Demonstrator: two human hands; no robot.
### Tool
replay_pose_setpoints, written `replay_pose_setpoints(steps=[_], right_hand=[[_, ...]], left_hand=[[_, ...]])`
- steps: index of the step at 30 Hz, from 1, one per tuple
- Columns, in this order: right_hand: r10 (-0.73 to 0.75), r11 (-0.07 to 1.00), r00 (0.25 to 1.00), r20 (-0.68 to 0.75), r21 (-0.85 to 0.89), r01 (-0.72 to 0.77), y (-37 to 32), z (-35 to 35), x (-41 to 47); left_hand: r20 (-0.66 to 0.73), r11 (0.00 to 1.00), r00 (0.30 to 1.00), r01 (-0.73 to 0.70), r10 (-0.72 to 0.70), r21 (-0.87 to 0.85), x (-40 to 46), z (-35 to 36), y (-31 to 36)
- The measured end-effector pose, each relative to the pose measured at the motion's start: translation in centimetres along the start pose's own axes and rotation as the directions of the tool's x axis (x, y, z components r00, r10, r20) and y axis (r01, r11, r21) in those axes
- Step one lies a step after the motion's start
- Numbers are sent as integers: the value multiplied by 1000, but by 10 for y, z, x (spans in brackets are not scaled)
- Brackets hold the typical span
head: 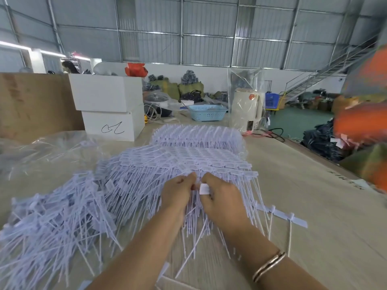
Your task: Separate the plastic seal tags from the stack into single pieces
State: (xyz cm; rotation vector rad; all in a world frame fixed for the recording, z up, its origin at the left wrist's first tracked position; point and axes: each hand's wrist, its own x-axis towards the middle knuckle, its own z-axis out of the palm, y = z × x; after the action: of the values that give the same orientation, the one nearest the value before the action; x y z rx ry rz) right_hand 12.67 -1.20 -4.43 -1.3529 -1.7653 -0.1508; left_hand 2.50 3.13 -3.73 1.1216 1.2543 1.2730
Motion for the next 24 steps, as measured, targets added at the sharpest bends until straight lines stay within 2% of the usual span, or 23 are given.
replay_pose_setpoints(steps=[3,6,8,11,13,16,19,21,24], right_hand=[[203,948,979,-26,254,-189,13,2,3],[326,889,945,-2,340,-306,27,2,7],[362,877,932,0,340,-340,32,5,10],[348,891,937,37,297,-343,33,10,11],[334,900,938,89,266,-345,33,11,13],[338,911,920,200,174,-373,32,11,20],[332,902,924,189,223,-370,30,12,26],[325,886,932,158,295,-359,27,12,26],[320,863,934,158,360,-356,27,9,25]], left_hand=[[92,997,995,-38,32,74,-2,-2,0],[137,987,990,-43,22,155,-2,-7,1],[173,957,982,-120,75,266,-2,-8,0],[232,857,954,-275,188,436,-3,-4,-2],[261,816,936,-338,237,469,-4,-2,-6],[274,811,929,-355,250,465,0,-3,-10],[210,811,935,-354,287,467,-2,-7,-9],[101,790,913,-394,395,470,-6,-13,-5],[-59,705,782,-523,620,480,-8,-23,0]])
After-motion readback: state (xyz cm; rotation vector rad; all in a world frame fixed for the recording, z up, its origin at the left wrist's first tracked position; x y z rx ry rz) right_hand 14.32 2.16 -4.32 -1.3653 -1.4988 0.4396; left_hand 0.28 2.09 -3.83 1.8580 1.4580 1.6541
